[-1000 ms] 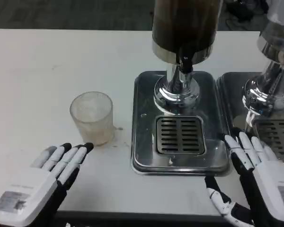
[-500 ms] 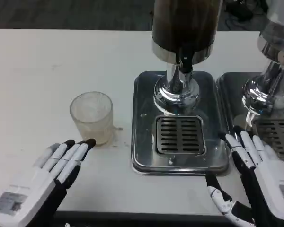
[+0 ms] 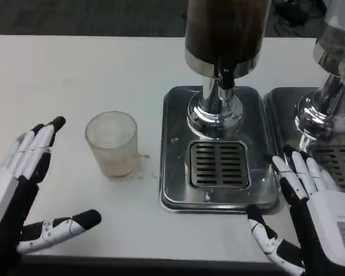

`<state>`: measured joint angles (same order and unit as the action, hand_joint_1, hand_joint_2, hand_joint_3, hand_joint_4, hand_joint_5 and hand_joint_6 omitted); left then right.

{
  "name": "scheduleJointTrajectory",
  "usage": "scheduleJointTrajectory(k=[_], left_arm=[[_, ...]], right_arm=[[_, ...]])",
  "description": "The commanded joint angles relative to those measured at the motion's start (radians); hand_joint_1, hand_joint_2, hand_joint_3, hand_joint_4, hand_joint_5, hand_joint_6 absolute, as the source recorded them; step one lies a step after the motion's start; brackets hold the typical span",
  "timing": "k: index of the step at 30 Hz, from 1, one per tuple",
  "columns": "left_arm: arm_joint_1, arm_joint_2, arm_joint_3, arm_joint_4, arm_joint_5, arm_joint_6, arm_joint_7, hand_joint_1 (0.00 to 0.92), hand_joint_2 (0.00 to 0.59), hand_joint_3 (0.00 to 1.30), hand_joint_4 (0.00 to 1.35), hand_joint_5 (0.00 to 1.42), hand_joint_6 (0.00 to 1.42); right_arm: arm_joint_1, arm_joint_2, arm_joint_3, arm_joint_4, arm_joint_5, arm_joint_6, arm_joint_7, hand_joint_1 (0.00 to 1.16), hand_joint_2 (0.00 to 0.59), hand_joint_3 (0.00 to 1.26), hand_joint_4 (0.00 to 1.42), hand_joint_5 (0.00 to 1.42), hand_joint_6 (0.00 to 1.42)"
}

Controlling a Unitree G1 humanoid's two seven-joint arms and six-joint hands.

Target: Grasp the cup under the faucet to collect the drink, then remove the cup.

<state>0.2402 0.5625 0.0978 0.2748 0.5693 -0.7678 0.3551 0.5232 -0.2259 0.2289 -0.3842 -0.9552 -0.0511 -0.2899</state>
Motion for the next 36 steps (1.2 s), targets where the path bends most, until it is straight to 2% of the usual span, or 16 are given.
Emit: scheduleJointTrajectory(k=[1, 10, 16, 20, 26, 36], left_arm=[[-0.109, -0.015, -0.019, 0.131, -0.063, -0.020, -0.016, 0.000, 0.000, 0.00, 0.00, 0.00, 0.00], [-0.332, -0.018, -0.076, 0.415, -0.149, -0.034, -0.110, 0.000, 0.000, 0.00, 0.00, 0.00, 0.00], [-0.498, -0.030, -0.127, 0.633, -0.151, -0.050, -0.138, 0.000, 0.000, 0.00, 0.00, 0.00, 0.00], [-0.560, -0.026, -0.157, 0.712, -0.127, -0.056, -0.111, 0.001, 0.000, 0.00, 0.00, 0.00, 0.00], [-0.655, -0.014, -0.224, 0.805, -0.077, -0.040, -0.065, 0.084, 0.000, 0.00, 0.00, 0.00, 0.01], [-0.748, -0.011, -0.303, 0.895, -0.020, -0.008, -0.020, 0.164, 0.000, 0.00, 0.00, 0.01, 0.06]], right_arm=[[-0.005, 0.006, -0.004, 0.002, -0.004, 0.011, -0.016, 0.41, 0.446, 0.14, 0.00, 0.00, 0.03], [-0.022, 0.012, -0.003, 0.002, -0.002, 0.018, -0.009, 0.41, 0.446, 0.14, 0.00, 0.00, 0.04], [-0.051, 0.026, 0.015, 0.005, -0.012, 0.022, -0.014, 0.41, 0.446, 0.14, 0.01, 0.00, 0.05], [-0.058, 0.026, 0.025, 0.004, -0.014, 0.024, -0.017, 0.41, 0.446, 0.14, 0.01, 0.00, 0.05], [-0.061, 0.034, 0.034, 0.002, -0.018, 0.023, -0.033, 0.41, 0.449, 0.15, 0.02, 0.00, 0.06], [-0.061, 0.049, 0.056, 0.005, -0.034, 0.024, -0.057, 0.41, 0.452, 0.17, 0.03, 0.00, 0.06]])
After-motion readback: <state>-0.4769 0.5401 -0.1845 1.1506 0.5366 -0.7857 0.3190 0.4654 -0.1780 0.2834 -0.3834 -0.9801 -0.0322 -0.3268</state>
